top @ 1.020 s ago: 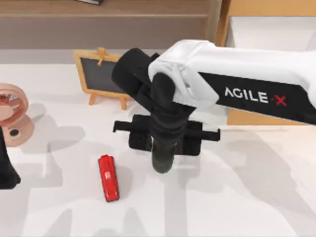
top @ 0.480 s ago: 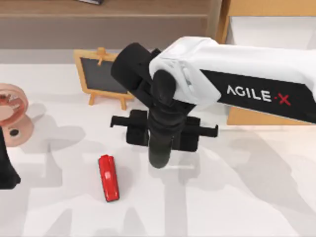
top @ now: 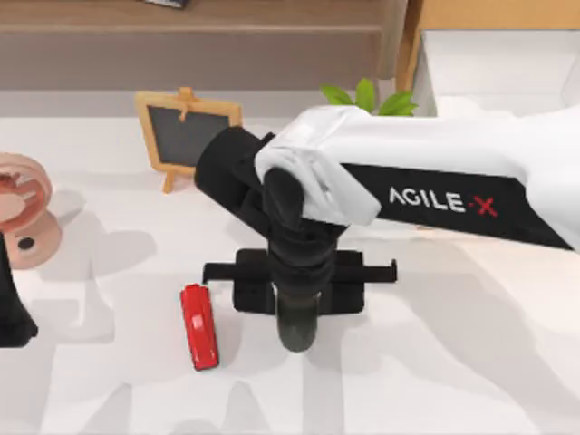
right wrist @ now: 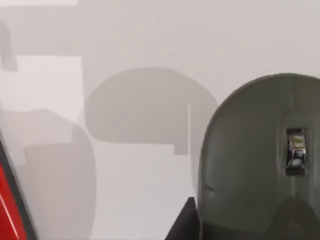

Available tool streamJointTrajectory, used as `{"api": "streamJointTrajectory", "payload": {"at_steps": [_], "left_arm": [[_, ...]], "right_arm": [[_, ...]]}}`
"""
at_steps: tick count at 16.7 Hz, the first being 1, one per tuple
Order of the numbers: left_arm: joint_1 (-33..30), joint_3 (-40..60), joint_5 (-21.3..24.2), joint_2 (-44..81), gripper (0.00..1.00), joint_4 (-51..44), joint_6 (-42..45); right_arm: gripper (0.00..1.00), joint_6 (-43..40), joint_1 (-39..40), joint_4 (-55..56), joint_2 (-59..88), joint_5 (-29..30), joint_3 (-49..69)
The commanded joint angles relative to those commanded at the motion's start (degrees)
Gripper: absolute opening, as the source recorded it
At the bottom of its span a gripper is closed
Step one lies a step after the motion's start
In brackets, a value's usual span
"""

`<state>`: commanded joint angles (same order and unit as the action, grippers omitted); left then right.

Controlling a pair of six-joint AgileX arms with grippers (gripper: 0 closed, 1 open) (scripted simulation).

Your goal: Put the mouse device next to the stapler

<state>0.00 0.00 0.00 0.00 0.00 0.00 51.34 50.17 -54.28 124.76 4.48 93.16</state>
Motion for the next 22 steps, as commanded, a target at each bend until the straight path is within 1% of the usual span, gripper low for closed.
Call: {"api": "streamJointTrajectory", "payload": {"at_steps": [3, 16, 17, 22], "left_arm": [[0.00, 0.00, 0.00, 0.00, 1.00, 0.00, 0.00], [0.00, 0.00, 0.00, 0.00, 1.00, 0.00, 0.00], [0.00, 0.00, 0.00, 0.00, 1.00, 0.00, 0.00], [0.00, 0.00, 0.00, 0.00, 1.00, 0.00, 0.00]], "right_arm": [[0.00, 0.00, 0.00, 0.00, 0.00, 0.00, 0.00], [0.98, 0.00, 0.00, 0.00, 0.00, 0.00, 0.00], [1.00, 0.00, 0.00, 0.00, 0.00, 0.00, 0.00], [1.00, 0.00, 0.00, 0.00, 0.00, 0.00, 0.00]]}}
